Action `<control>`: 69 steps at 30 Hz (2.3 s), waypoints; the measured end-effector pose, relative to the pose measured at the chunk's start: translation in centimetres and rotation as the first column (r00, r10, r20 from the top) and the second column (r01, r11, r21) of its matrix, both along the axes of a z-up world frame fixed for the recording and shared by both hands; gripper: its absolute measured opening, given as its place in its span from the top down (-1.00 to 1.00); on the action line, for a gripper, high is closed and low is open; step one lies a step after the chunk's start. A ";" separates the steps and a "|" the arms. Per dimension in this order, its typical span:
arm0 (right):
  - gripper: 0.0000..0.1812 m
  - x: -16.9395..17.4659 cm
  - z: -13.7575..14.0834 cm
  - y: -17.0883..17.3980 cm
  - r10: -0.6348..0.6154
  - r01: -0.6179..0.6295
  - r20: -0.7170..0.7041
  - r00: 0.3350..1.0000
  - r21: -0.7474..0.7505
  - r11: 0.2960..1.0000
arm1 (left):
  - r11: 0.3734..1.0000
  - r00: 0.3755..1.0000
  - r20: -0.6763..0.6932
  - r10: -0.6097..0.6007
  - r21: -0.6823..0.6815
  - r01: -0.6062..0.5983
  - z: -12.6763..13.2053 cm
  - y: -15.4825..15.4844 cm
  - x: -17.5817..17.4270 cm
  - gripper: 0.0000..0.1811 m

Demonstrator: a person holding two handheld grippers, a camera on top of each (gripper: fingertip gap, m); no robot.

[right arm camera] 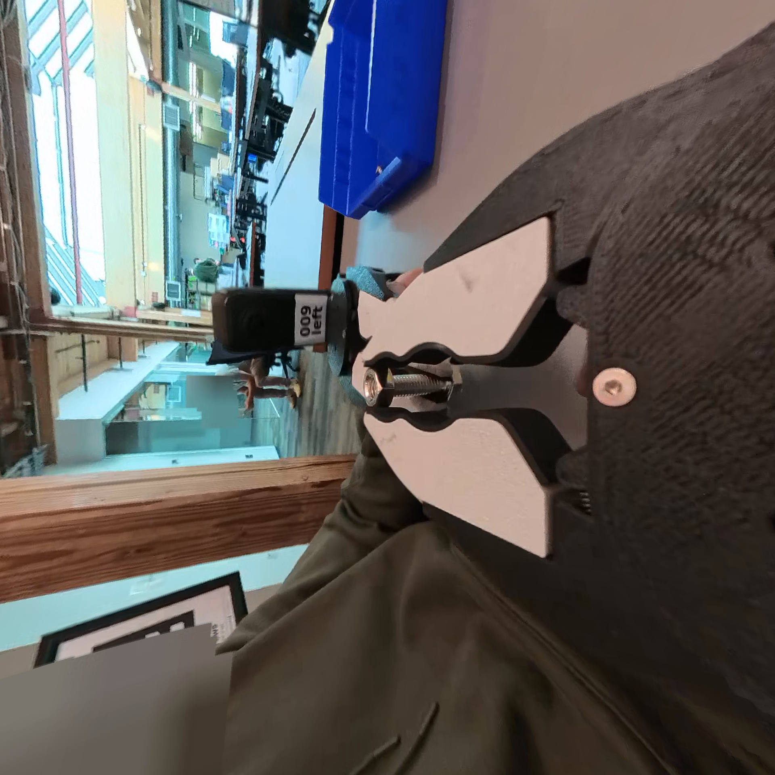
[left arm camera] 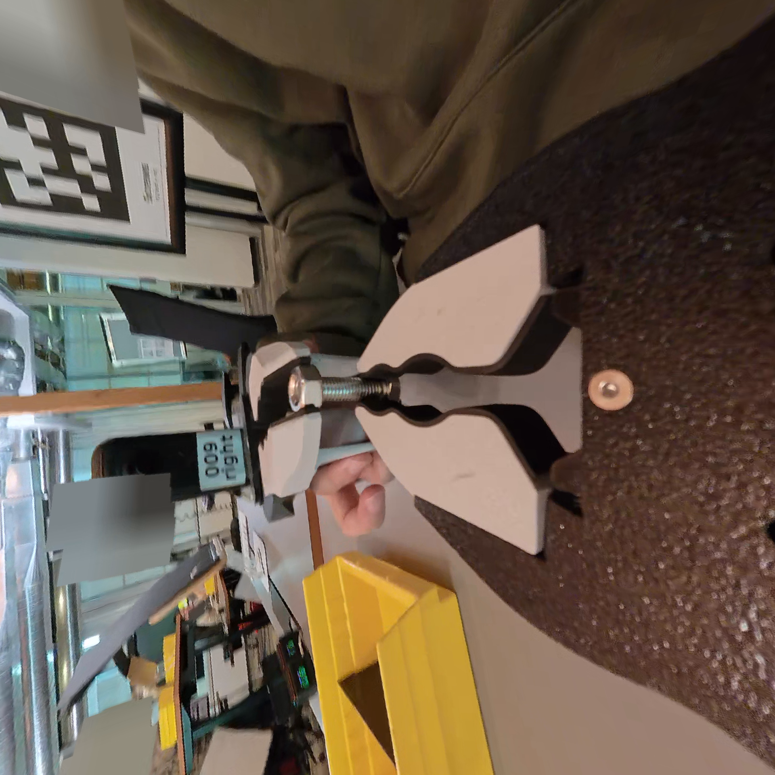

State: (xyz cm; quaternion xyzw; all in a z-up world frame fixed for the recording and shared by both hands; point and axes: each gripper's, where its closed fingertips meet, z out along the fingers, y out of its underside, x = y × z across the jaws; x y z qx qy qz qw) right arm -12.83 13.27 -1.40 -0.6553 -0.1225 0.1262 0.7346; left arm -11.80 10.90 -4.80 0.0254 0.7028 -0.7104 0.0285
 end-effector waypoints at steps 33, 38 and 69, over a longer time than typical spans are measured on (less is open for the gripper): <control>0.81 7.6 -0.4 2.2 -0.653 0.665 0.152 0.742 -0.043 0.746 | 0.854 0.855 0.081 0.512 0.064 -0.517 -0.3 2.6 7.0 0.90; 0.81 3.8 -0.5 0.9 -0.318 0.336 0.154 0.935 -0.109 0.935 | 0.970 0.972 0.096 0.213 0.100 -0.222 -0.4 1.2 2.8 0.90; 0.40 25.0 -8.1 -16.6 -0.949 0.969 0.300 0.098 -0.248 0.022 | 0.909 0.909 -0.063 0.412 0.103 -0.404 -2.1 2.4 6.9 0.90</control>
